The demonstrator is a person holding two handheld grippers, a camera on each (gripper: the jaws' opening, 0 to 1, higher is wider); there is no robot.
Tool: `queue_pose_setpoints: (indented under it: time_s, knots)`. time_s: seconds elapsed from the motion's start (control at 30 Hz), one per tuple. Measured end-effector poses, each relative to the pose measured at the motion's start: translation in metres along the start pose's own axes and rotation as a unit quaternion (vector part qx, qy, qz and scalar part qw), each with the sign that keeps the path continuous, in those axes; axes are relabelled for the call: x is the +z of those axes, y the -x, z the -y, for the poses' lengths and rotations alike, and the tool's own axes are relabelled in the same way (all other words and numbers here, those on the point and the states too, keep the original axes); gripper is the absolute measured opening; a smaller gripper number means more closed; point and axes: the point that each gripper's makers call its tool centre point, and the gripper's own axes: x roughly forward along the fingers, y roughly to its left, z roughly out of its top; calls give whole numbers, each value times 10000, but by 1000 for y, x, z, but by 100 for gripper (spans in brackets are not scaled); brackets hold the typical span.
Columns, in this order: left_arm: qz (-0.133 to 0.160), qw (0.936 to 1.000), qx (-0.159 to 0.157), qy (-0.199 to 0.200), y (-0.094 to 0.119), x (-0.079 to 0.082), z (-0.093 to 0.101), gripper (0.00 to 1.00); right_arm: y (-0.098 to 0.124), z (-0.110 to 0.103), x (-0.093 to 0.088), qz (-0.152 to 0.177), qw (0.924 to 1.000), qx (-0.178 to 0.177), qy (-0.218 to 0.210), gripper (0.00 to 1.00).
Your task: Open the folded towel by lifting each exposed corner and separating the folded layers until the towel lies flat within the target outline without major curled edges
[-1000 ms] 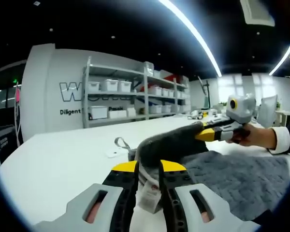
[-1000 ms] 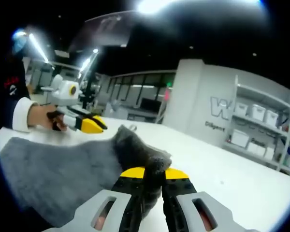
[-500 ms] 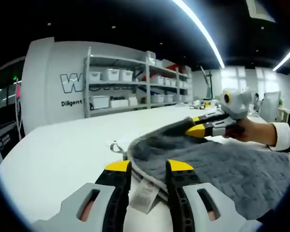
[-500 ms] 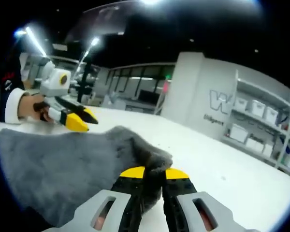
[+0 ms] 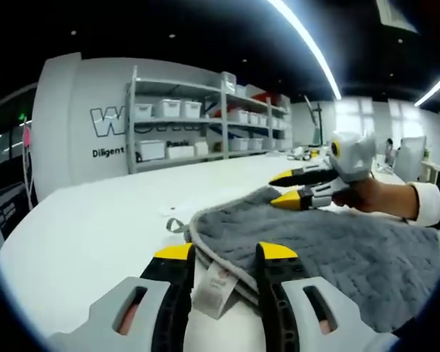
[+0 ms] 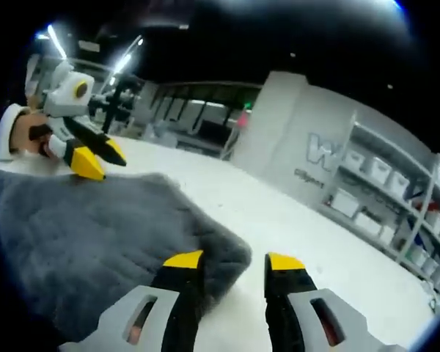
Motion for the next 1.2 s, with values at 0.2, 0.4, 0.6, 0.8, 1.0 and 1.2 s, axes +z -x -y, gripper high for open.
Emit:
queue_pose_setpoints:
  time_s: [0.2, 0.4, 0.6, 0.8, 1.0, 1.2]
  knots:
    - [-14, 9999, 25, -139, 1, 2, -1, 30, 8, 4, 11, 237, 9996, -97, 155, 4]
    - [-108, 9996, -21, -261, 2, -1, 3, 13, 4, -4, 1, -69, 9997, -44, 250, 0]
    - [-357, 9975, 108, -595, -1, -9, 3, 8, 0, -7, -12, -316, 9992, 7, 248, 0]
    - [-491, 9966, 212, -626, -2, -15, 0, 11, -1, -7, -17, -327, 9994, 50, 134, 0]
    - [-432, 9984, 243, -271, 0, -16, -7, 21, 5, -4, -6, -59, 9999, 52, -122, 0]
    - [-427, 9989, 167, 20, -1, -18, -4, 23, 13, -8, 9, 197, 9990, 188, -341, 0]
